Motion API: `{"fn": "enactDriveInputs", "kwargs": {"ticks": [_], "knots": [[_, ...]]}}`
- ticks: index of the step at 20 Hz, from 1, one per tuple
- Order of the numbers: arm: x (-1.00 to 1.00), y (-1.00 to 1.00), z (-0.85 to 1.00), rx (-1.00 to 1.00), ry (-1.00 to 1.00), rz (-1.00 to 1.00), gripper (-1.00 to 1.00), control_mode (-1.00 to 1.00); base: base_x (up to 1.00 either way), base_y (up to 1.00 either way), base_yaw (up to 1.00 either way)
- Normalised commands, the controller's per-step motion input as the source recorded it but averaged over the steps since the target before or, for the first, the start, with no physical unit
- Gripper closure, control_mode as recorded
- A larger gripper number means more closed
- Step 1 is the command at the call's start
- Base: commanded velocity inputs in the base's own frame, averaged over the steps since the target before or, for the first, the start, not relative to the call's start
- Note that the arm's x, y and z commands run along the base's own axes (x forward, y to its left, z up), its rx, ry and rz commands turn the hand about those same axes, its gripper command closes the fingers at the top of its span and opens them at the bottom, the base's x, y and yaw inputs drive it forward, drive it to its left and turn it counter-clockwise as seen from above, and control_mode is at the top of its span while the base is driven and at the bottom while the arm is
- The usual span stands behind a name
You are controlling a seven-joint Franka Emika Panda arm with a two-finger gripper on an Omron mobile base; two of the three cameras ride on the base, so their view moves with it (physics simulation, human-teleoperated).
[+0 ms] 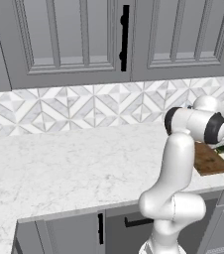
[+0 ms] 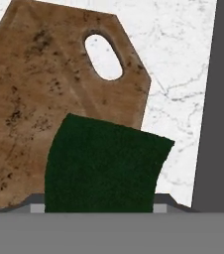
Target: Pick up the sponge from the counter and clean the cutting board by briefly scrubbing or pressing down on the cutting board. Once finished, release the sponge.
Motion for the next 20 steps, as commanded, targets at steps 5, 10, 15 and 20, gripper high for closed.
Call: {"fn": "enactDriveInputs", "kwargs": {"ticks": [5,10,15,20], "knots": [[0.22,0.02,0.0,0.0,0.0,0.0,1.0,-1.0,0.0,0.0,0.0],[0.16,0.12,-0.04,0.0,0.0,0.0,1.0,-1.0,0.0,0.0,0.0],[0.21,0.0,0.0,0.0,0.0,0.0,1.0,-1.0,0.0,0.0,0.0],[0.28,0.01,-0.11,0.0,0.01,0.0,1.0,-1.0,0.0,0.0,0.0]]}}
